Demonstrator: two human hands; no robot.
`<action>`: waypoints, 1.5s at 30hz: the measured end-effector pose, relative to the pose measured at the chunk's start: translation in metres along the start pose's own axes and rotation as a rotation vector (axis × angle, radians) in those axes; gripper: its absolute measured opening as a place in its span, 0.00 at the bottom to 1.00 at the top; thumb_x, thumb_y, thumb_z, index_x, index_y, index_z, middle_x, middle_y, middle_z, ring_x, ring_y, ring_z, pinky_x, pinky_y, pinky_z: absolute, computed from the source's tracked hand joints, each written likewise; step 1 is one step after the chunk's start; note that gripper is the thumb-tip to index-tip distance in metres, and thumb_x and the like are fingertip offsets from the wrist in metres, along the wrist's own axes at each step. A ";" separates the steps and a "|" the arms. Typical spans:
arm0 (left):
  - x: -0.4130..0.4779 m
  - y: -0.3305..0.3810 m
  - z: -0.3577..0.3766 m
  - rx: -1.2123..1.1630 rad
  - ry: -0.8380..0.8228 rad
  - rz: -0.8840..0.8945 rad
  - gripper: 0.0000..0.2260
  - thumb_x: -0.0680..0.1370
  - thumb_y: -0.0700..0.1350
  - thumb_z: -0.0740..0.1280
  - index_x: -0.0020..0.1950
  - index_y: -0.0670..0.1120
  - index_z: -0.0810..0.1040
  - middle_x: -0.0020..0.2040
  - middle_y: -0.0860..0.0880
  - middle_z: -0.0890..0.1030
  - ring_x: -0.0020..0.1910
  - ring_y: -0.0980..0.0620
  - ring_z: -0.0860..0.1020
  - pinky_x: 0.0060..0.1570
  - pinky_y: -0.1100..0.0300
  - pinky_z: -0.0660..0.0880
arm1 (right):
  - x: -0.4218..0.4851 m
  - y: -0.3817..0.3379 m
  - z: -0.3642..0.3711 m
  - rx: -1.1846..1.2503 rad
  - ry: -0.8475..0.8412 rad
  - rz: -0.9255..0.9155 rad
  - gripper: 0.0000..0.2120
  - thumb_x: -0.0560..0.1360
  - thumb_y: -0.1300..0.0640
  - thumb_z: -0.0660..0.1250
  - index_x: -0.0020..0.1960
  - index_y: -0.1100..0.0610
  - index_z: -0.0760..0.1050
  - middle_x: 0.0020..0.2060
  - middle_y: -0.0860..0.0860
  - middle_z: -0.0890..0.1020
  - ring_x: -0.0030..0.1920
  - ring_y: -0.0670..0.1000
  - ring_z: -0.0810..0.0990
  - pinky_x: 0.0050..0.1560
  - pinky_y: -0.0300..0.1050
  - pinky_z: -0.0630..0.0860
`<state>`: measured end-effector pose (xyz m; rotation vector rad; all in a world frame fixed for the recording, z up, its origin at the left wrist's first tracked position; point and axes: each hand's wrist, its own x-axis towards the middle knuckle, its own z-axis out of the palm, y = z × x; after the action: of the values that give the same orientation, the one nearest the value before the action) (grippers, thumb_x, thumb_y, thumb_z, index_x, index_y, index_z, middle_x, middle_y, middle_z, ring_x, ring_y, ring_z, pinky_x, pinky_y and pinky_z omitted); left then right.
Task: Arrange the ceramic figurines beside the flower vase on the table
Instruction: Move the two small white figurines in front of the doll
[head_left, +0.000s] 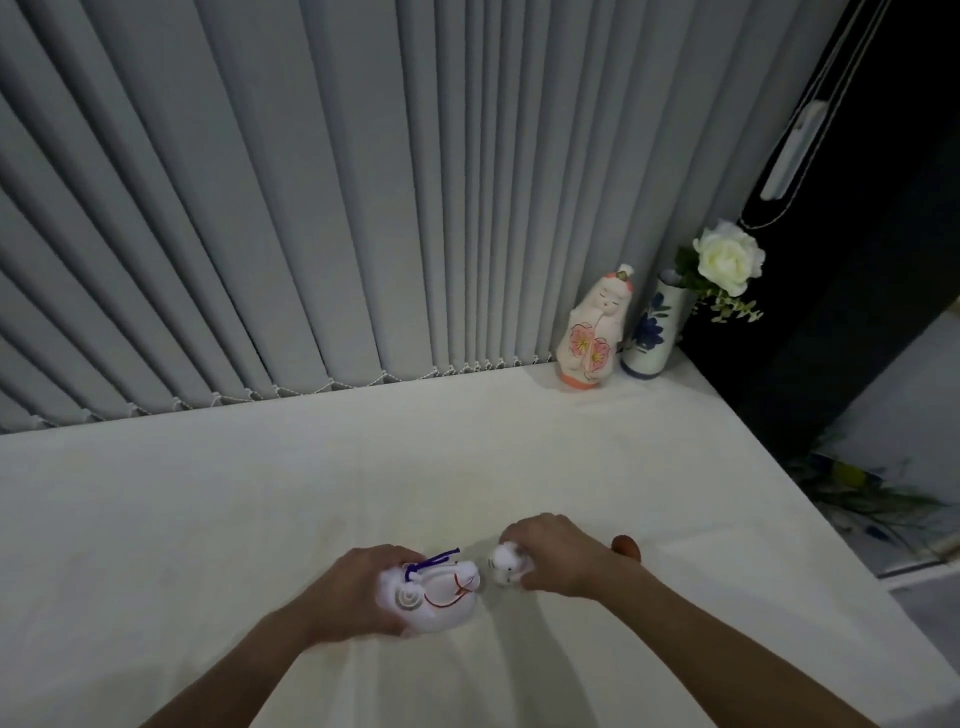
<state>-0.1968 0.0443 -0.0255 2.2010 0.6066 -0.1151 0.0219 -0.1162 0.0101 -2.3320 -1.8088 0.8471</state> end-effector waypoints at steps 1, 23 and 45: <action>0.005 0.000 -0.004 0.001 -0.009 0.005 0.25 0.56 0.51 0.77 0.49 0.68 0.75 0.50 0.60 0.83 0.49 0.63 0.81 0.51 0.60 0.78 | 0.001 0.003 -0.009 0.051 0.055 0.007 0.15 0.69 0.59 0.68 0.56 0.58 0.75 0.53 0.55 0.81 0.53 0.56 0.77 0.45 0.42 0.66; 0.304 0.097 -0.066 0.060 -0.109 0.265 0.24 0.54 0.49 0.79 0.43 0.68 0.76 0.42 0.70 0.81 0.41 0.72 0.78 0.42 0.76 0.73 | 0.072 0.171 -0.109 0.224 0.290 0.468 0.18 0.68 0.58 0.70 0.57 0.58 0.75 0.54 0.56 0.81 0.55 0.57 0.77 0.48 0.43 0.71; 0.374 0.081 -0.070 0.223 -0.261 0.247 0.29 0.57 0.43 0.81 0.56 0.56 0.78 0.50 0.58 0.82 0.48 0.60 0.79 0.42 0.80 0.71 | 0.107 0.190 -0.097 0.244 0.307 0.505 0.16 0.69 0.57 0.69 0.56 0.60 0.75 0.54 0.57 0.82 0.55 0.58 0.78 0.53 0.46 0.73</action>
<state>0.1610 0.1965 -0.0276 2.4037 0.1813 -0.3481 0.2490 -0.0494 -0.0200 -2.6047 -0.9564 0.6526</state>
